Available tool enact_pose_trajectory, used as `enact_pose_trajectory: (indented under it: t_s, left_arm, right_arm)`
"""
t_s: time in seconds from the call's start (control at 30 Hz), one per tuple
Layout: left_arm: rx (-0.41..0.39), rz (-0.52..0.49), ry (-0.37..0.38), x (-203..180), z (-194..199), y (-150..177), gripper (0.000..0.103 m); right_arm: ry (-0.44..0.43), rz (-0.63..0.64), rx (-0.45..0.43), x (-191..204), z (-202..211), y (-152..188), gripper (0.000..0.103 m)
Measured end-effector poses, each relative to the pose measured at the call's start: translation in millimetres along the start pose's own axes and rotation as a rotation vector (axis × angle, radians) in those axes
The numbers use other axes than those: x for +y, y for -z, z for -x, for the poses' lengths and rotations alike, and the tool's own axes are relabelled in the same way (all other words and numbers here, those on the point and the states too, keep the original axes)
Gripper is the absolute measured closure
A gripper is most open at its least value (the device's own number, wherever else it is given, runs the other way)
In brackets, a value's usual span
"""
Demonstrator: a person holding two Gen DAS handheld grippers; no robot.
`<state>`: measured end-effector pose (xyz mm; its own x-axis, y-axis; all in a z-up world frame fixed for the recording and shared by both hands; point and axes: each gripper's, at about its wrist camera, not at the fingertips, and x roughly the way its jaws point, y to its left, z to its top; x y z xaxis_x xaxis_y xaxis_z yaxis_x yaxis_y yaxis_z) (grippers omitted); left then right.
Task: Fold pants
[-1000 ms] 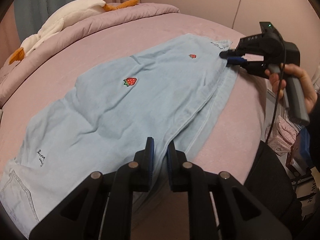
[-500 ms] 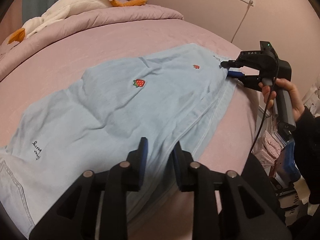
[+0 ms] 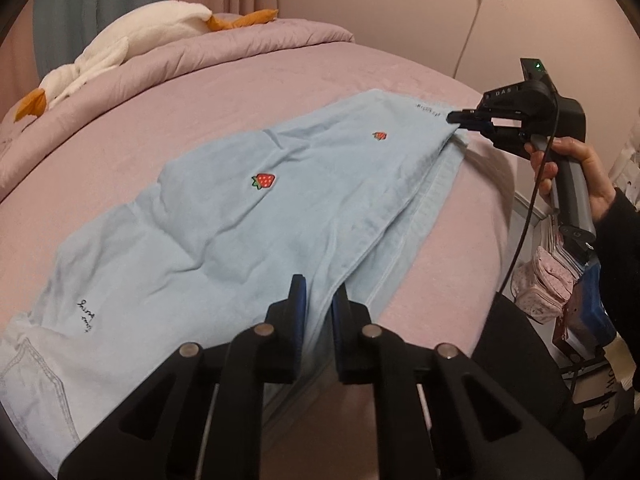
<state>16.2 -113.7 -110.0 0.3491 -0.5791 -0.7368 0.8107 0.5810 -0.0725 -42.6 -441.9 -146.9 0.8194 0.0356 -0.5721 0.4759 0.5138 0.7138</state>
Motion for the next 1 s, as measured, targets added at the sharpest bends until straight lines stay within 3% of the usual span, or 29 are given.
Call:
enact_pose_trajectory:
  t_s: [0.2, 0.33, 0.43, 0.57, 0.67, 0.8, 1.0]
  left_arm:
    - [0.05, -0.055, 0.015, -9.7, -10.1, 12.0, 0.091]
    - [0.053, -0.063, -0.001, -12.4, -15.0, 11.6, 0.091]
    - [0.053, -0.073, -0.008, -13.3, -14.4, 8.6, 0.091]
    - [0.05, -0.065, -0.008, -12.9, -12.1, 11.1, 0.089]
    - [0.049, -0.061, -0.007, -13.1, -12.4, 11.6, 0.089]
    - [0.047, -0.06, -0.006, -13.2, -11.9, 11.0, 0.088]
    - [0.046, -0.046, -0.004, -11.0, -11.9, 10.9, 0.088]
  right_arm:
    - [0.1, -0.031, 0.02, -25.4, 2.7, 4.4, 0.098]
    - [0.026, -0.037, 0.037, -25.8, -1.6, 4.2, 0.098]
    - [0.035, -0.046, 0.032, -20.9, -1.1, 1.0, 0.096]
    - [0.008, -0.129, 0.02, -28.2, -2.6, -5.6, 0.082]
    - [-0.007, -0.173, 0.019, -33.2, -2.0, -4.1, 0.079]
    - [-0.063, -0.27, 0.012, -47.5, -0.2, 0.0, 0.078]
    - [-0.12, -0.287, -0.021, -45.8, 3.6, 1.6, 0.078]
